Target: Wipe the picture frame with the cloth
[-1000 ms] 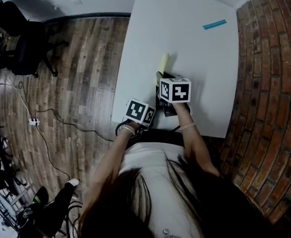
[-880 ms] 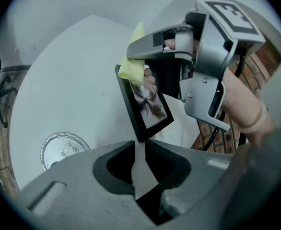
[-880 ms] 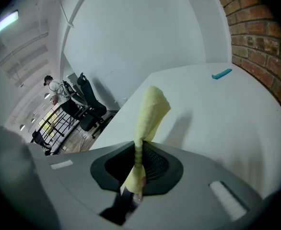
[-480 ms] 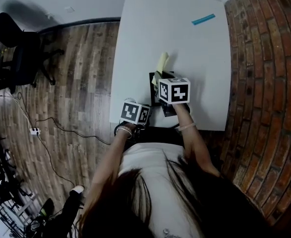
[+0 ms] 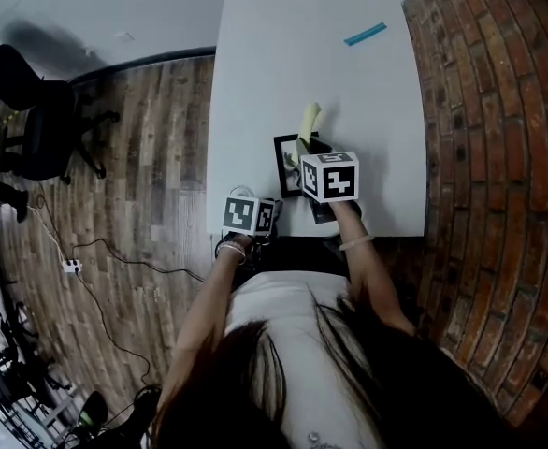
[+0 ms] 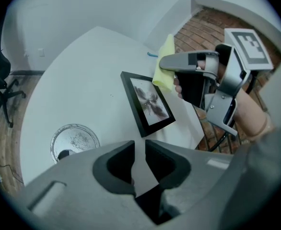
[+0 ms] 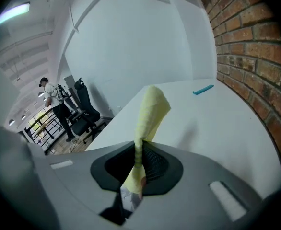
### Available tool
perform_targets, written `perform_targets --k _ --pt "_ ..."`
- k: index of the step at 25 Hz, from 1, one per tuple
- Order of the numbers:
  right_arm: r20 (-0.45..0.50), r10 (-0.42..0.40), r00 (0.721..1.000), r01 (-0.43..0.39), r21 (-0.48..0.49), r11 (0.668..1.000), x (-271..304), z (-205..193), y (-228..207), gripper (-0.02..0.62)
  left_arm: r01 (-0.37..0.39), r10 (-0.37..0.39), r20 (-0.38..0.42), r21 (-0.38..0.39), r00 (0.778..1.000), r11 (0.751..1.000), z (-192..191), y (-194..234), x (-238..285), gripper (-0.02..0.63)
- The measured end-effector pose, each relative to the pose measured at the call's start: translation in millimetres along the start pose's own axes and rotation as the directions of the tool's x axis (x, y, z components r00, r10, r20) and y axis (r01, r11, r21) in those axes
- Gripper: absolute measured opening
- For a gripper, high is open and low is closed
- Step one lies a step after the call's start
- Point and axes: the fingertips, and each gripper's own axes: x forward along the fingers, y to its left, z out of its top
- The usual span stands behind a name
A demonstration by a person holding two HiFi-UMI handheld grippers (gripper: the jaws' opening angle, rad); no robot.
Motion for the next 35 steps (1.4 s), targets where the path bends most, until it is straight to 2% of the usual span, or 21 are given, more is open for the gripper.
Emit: perform_targets --k 4,10,22,29,35 --pt "0.017 -0.020 1.000 0.021 -0.023 1.000 -12 -4 -1 0.040 0.003 -0.002 0.043 -0.019 0.999 1.000 3 -2 -7 0.072" --pt "0.030 -0.045 0.999 0.046 -0.049 0.998 -29 -13 -1 0.040 -0.008 0.006 0.120 0.011 0.993 1.000 12 -7 -19 0.070" --pt "0.083 -0.093 0.992 0.097 -0.055 0.994 -60 -27 16 0.040 -0.047 0.030 0.261 0.061 0.965 0.997 12 6 -54 0.009" --pt "0.122 -0.123 0.985 0.131 -0.060 0.990 -81 -45 35 0.040 -0.065 0.018 0.317 0.140 0.948 0.988 3 3 -75 0.000" --pt "0.195 -0.134 0.972 0.147 -0.056 0.988 -100 -50 53 0.038 -0.069 -0.029 0.395 0.231 0.918 0.971 2 -10 -97 0.000"
